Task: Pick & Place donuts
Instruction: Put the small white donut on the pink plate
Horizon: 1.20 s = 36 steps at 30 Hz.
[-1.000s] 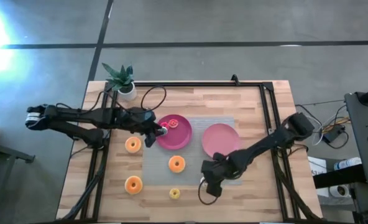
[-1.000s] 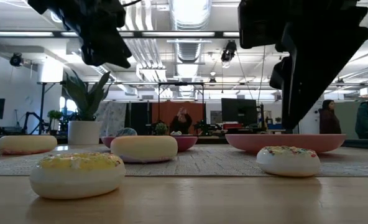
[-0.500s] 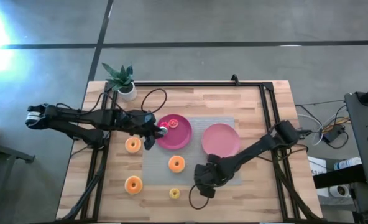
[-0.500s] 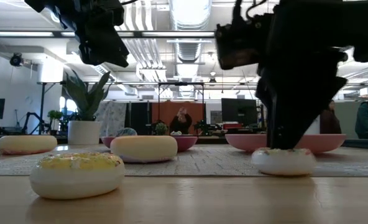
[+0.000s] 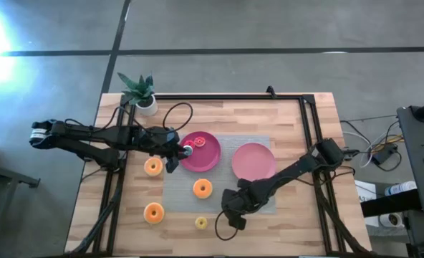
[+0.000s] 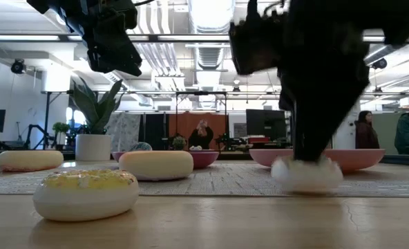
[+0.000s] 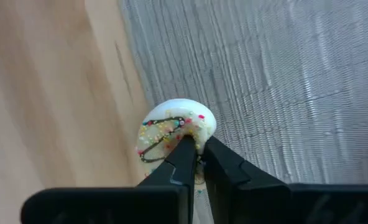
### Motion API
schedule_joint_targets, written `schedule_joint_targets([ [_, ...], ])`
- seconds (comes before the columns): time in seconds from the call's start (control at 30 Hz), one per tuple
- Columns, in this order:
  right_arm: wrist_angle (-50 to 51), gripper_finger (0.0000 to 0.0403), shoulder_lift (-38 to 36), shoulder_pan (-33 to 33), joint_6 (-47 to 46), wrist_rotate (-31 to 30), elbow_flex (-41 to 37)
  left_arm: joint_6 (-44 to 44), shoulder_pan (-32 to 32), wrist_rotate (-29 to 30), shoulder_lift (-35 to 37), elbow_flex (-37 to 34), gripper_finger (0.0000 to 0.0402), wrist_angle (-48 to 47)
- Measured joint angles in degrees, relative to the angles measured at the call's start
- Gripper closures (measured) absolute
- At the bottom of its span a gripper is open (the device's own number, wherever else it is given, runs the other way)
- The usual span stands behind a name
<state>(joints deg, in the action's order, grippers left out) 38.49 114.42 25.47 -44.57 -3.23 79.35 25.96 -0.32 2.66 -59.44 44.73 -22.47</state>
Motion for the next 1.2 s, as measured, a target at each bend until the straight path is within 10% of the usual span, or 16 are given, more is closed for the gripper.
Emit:
schedule_joint_targets([
  [0.37,-6.5,0.0389,-11.3,-16.7,3.0,-6.9,-3.6,0.8,-0.5,4.2,2.8,0.0,0.0274,-3.2],
  [0.8,-12.9,0.0386,1.1,-34.4,12.0,-1.0,3.7,5.8,-0.7,8.0,7.2,0.0,0.0274,-8.9],
  [1.2,-1.9,0.0253,8.3,-34.8,22.7,-2.6,15.5,7.3,-0.7,8.3,7.1,0.0,0.0274,-10.6],
])
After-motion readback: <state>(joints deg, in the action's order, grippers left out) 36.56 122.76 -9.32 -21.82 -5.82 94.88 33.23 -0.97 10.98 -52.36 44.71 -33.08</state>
